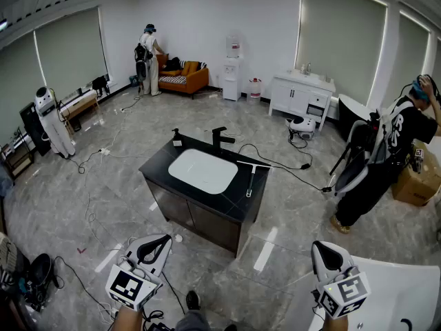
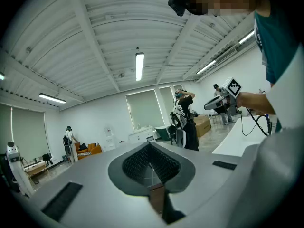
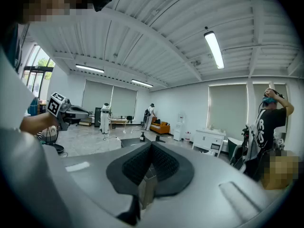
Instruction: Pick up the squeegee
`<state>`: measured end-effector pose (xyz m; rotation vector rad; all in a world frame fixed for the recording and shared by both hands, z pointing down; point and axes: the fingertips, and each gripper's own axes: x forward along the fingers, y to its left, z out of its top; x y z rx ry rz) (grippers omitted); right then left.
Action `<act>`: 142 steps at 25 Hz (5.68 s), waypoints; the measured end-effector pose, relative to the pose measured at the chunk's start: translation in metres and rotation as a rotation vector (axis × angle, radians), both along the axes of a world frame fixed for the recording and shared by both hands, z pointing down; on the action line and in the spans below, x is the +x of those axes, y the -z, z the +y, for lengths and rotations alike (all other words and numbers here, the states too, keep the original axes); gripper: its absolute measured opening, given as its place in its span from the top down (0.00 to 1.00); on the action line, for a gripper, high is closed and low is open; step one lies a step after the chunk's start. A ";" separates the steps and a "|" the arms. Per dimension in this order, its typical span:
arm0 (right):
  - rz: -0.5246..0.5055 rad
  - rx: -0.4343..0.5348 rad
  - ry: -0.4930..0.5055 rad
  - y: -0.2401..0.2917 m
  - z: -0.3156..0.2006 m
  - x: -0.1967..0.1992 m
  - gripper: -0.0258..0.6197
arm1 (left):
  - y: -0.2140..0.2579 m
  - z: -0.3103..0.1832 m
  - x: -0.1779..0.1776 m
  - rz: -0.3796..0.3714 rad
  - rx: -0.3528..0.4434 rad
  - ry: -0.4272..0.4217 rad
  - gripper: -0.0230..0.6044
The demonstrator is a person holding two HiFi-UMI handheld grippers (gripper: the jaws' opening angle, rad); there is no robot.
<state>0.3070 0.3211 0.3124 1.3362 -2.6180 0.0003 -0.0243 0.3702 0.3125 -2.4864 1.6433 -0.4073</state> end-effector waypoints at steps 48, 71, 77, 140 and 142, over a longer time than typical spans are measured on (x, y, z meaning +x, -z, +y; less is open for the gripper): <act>-0.047 -0.044 -0.129 -0.008 -0.250 -0.180 0.94 | -0.017 -0.272 -0.163 0.049 -0.051 -0.170 0.95; -0.072 -0.087 0.130 -0.047 -0.440 -0.136 0.94 | -0.052 -0.376 -0.086 0.045 -0.108 0.063 0.95; -0.076 -0.107 0.136 -0.052 -0.466 -0.126 0.94 | -0.051 -0.399 -0.073 0.048 -0.122 0.069 0.95; -0.002 -0.580 -0.134 -0.405 -0.730 -0.215 0.74 | -0.259 -0.680 -0.155 0.149 -0.433 -0.163 0.95; 0.008 -0.600 -0.141 -0.419 -0.731 -0.218 0.72 | -0.265 -0.679 -0.158 0.153 -0.437 -0.173 0.95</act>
